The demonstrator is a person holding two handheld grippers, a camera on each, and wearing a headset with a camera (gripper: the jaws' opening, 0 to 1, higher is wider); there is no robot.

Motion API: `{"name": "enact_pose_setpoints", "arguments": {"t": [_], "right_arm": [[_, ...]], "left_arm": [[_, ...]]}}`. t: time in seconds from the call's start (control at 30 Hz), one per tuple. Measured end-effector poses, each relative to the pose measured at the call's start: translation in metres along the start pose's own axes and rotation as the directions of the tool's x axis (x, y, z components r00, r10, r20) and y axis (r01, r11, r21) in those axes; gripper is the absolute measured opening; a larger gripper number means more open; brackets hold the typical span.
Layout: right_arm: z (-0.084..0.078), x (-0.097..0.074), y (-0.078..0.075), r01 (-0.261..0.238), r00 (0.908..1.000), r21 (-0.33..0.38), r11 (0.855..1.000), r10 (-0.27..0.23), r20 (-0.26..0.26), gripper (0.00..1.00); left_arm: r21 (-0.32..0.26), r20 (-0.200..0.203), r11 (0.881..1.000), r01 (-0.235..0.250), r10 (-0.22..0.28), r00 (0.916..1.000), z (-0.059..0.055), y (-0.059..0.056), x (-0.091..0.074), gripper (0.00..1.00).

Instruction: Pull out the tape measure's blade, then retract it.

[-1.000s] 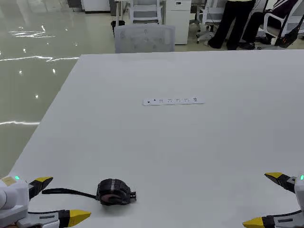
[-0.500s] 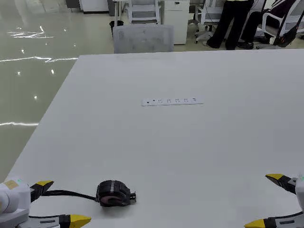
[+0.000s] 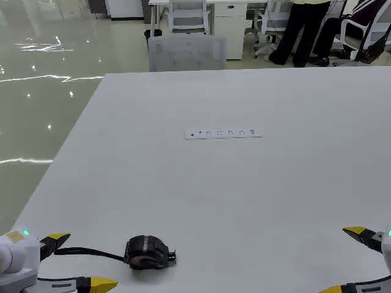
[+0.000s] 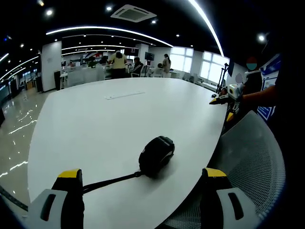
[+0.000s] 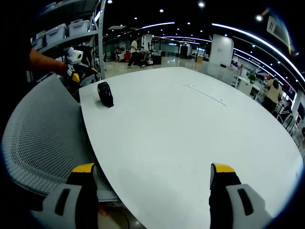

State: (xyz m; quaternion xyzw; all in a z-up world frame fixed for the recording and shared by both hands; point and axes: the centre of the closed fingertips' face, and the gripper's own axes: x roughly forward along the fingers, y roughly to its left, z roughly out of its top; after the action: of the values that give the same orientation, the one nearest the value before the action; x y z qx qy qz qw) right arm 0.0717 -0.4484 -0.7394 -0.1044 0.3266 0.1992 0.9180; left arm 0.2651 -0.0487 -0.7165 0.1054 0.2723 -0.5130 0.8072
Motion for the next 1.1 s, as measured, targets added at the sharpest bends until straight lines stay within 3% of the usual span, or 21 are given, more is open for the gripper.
{"name": "enact_pose_setpoints", "arguments": {"t": [0.43, 0.57, 0.7, 0.8, 1.0, 1.07, 1.1], "right_arm": [[0.0, -0.004, -0.001, 0.01, 0.9999, 0.017, 1.0, -0.009, -0.012, 1.0], [0.005, -0.003, -0.002, 0.01, 0.9999, 0.014, 1.0, -0.01, -0.006, 1.0], [0.012, 0.001, 0.001, 0.001, 1.0, -0.004, 1.0, -0.001, 0.002, 1.0], [0.015, 0.005, 0.002, -0.006, 1.0, -0.012, 1.0, 0.006, -0.006, 1.0], [0.027, 0.013, 0.009, -0.039, 0.9992, -0.056, 0.998, 0.039, 0.007, 1.0], [0.034, 0.016, 0.011, -0.052, 0.9978, -0.081, 0.995, 0.055, 0.037, 1.0], [0.038, 0.017, 0.013, -0.06, 0.997, -0.088, 0.994, 0.064, 0.044, 1.0]], "left_arm": [[0.01, -0.025, 1.0, 0.024, -0.023, 0.9994, 0.004, 0.0, 0.001, 1.0], [0.025, -0.057, 0.999, 0.04, -0.039, 0.9976, 0.005, -0.002, 0.004, 1.0], [0.093, -0.091, 0.993, 0.076, -0.068, 0.9936, 0.005, -0.008, 0.008, 1.0], [0.145, -0.093, 0.984, 0.099, -0.086, 0.992, 0.009, -0.011, 0.011, 1.0], [0.228, -0.175, 0.963, 0.145, -0.105, 0.9789, 0.01, -0.014, 0.019, 1.0], [0.279, -0.205, 0.946, 0.165, -0.109, 0.9726, 0.011, -0.014, 0.023, 1.0], [0.335, -0.236, 0.926, 0.175, -0.097, 0.9667, 0.01, -0.012, 0.026, 1.0]]}}
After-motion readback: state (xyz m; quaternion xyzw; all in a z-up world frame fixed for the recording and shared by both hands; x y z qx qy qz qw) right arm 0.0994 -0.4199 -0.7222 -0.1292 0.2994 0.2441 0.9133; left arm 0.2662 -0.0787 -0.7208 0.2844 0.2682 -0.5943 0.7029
